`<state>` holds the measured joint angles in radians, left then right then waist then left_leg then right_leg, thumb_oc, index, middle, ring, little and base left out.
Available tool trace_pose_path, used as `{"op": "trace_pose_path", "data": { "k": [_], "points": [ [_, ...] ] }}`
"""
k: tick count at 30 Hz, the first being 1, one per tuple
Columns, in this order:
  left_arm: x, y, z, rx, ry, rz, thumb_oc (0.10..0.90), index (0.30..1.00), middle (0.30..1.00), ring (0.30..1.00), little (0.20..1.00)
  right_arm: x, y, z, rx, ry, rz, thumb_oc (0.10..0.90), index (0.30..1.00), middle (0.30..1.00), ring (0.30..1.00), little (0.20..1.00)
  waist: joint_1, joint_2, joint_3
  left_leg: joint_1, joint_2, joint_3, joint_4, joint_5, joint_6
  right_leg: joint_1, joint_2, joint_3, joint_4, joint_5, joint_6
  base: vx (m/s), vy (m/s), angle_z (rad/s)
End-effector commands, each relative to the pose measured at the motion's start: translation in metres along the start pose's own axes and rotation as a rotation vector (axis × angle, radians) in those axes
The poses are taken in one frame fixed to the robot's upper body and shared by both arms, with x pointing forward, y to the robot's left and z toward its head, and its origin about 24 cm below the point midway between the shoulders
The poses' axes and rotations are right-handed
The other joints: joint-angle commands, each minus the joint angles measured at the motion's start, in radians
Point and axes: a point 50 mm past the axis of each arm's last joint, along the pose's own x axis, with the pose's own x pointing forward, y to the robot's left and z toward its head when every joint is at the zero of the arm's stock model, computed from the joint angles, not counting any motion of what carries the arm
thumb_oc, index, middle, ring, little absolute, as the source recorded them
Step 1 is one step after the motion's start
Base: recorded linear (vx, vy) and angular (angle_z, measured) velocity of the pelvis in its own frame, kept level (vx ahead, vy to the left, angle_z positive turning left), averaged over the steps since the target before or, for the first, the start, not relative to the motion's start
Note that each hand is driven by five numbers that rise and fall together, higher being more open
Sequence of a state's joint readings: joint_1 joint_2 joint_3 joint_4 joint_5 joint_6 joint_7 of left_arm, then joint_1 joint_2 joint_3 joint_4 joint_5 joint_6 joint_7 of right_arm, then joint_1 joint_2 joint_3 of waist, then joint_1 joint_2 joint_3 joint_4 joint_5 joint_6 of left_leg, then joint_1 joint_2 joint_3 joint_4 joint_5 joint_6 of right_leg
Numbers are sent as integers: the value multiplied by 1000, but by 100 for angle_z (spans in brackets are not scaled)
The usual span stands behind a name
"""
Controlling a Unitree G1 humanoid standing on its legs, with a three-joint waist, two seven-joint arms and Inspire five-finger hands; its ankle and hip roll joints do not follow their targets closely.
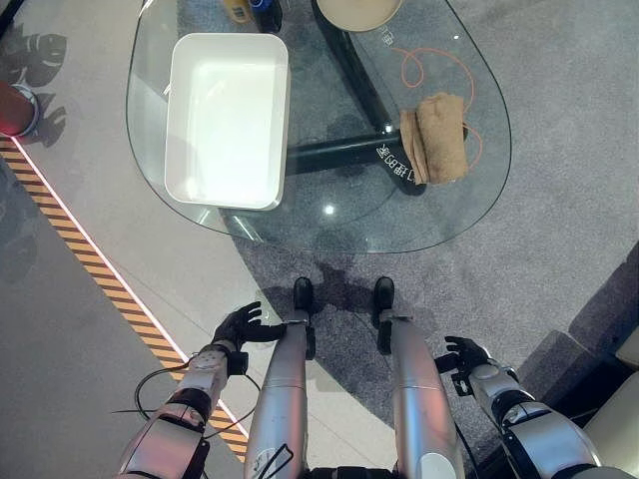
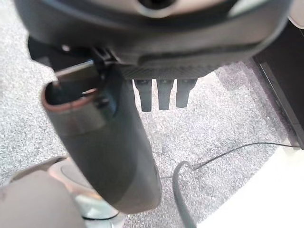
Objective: Wipe the table with a cloth and put it in the basket.
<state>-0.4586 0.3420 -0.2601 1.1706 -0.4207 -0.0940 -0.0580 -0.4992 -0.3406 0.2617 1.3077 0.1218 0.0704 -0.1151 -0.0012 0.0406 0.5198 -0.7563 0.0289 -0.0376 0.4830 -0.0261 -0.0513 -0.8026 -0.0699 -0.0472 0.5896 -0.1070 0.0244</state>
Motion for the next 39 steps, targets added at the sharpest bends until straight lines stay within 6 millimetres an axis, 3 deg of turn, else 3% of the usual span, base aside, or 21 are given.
{"op": "trace_pose_path", "data": {
  "k": [1,5,9,15,18,22,25,29,37,39],
  "points": [
    [-9,8,-32,11,92,24,800,900,900,900,900,-2,-20,-29,8,61,-91,800,900,900,900,900,3,1,0,-15,-43,17,94,-20,28,43,10,-24,45,-2,-38,0,0,0],
    [-10,8,-35,31,96,21,800,900,900,900,900,-3,-33,-18,-112,-32,-286,800,900,900,900,900,1,0,0,-3,-45,18,84,-20,26,58,13,-25,25,2,-37,32,-8,0],
    [-10,7,-36,29,94,28,800,900,900,900,900,-7,-49,6,-91,-157,-478,800,900,900,900,900,-2,-4,0,0,-47,18,81,-26,28,63,16,-23,15,4,-35,0,0,0],
    [-14,10,-44,37,100,40,800,900,900,900,900,-24,-96,57,104,-401,-752,800,900,900,900,900,-1,-14,0,17,-47,23,71,-38,33,77,17,-24,1,7,-28,25,-7,2],
    [-15,13,-45,40,103,40,800,900,900,900,900,-32,-113,74,163,-475,-814,800,900,900,900,900,-1,-15,0,21,-46,25,67,-40,35,78,16,-26,-1,9,-27,10,0,1],
    [-16,17,-47,40,108,46,800,900,900,900,900,-54,-140,113,299,-650,-898,800,900,900,900,900,2,-14,0,30,-45,29,62,-45,40,82,13,-30,-1,6,-27,18,7,3],
    [-16,18,-46,44,108,45,800,900,900,900,900,-61,-143,127,334,-714,-907,800,900,900,900,900,4,-14,0,32,-45,30,60,-46,41,82,12,-31,0,6,-26,5,1,1],
    [-13,13,-39,54,102,35,800,900,900,900,900,-91,-143,181,387,-905,-905,800,900,900,900,900,7,-9,0,34,-46,30,52,-44,40,77,11,-32,-1,7,-26,0,0,0],
    [-11,3,-38,58,106,27,800,900,900,900,900,-136,-141,244,490,-1119,-844,800,900,900,900,900,15,4,0,51,-47,31,18,-34,34,91,20,-27,-29,2,-29,1,1,0],
    [-10,1,-37,60,106,23,800,900,900,900,900,-142,-139,252,507,-1141,-830,800,900,900,900,900,17,6,0,54,-49,31,10,-32,34,95,22,-26,-36,2,-30,0,0,0]
  ]
}}
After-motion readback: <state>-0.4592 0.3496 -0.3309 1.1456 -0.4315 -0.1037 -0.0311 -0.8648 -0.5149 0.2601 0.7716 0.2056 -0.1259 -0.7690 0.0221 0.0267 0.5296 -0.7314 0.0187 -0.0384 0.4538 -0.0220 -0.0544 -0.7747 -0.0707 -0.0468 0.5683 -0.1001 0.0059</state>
